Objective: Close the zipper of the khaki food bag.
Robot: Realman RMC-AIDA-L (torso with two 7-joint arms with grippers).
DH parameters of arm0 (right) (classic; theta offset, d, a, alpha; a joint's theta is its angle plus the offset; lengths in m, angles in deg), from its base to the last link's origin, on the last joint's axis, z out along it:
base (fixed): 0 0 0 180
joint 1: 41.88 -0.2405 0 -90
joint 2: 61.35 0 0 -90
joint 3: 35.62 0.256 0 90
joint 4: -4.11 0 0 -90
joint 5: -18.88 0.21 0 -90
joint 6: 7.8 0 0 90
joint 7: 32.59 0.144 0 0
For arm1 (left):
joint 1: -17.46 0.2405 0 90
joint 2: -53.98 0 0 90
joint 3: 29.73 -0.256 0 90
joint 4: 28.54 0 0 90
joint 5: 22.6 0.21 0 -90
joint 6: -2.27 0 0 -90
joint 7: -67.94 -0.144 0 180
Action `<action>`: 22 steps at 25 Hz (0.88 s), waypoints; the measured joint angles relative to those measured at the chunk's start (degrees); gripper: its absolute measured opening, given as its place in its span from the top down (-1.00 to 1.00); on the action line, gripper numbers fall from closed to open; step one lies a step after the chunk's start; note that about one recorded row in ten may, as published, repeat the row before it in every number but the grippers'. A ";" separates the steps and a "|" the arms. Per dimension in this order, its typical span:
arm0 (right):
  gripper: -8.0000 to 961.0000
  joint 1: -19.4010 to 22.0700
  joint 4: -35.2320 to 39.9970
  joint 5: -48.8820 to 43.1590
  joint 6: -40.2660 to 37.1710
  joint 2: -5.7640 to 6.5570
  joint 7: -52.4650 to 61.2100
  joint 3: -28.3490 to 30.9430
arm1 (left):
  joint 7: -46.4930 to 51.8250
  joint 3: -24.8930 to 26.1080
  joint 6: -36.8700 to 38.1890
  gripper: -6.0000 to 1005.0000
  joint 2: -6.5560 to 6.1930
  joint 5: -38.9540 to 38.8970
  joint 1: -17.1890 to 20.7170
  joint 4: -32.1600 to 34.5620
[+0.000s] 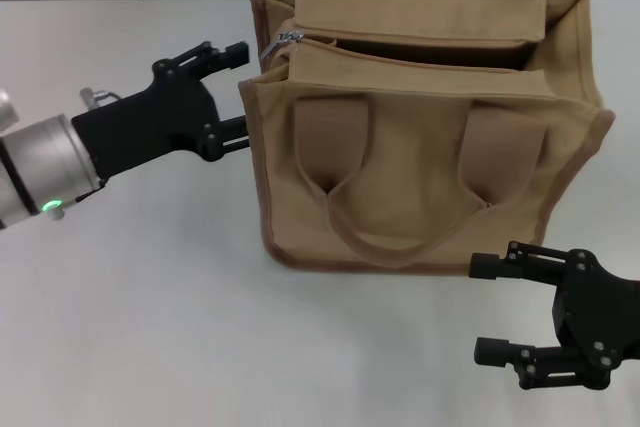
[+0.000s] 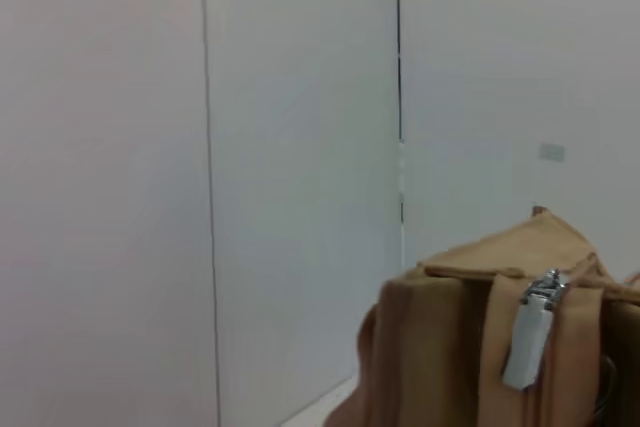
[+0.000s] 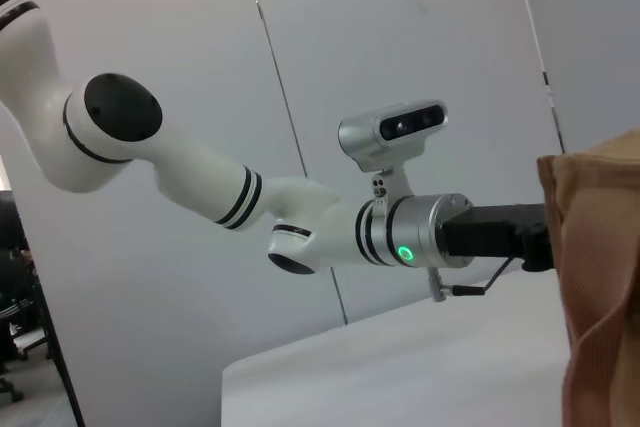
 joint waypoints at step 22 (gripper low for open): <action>-0.72 0.12 0.10 0.00 0.28 0.01 0.09 0.68 | 0.07 -0.12 1.70 0.02 -0.40 -0.42 -0.62 1.25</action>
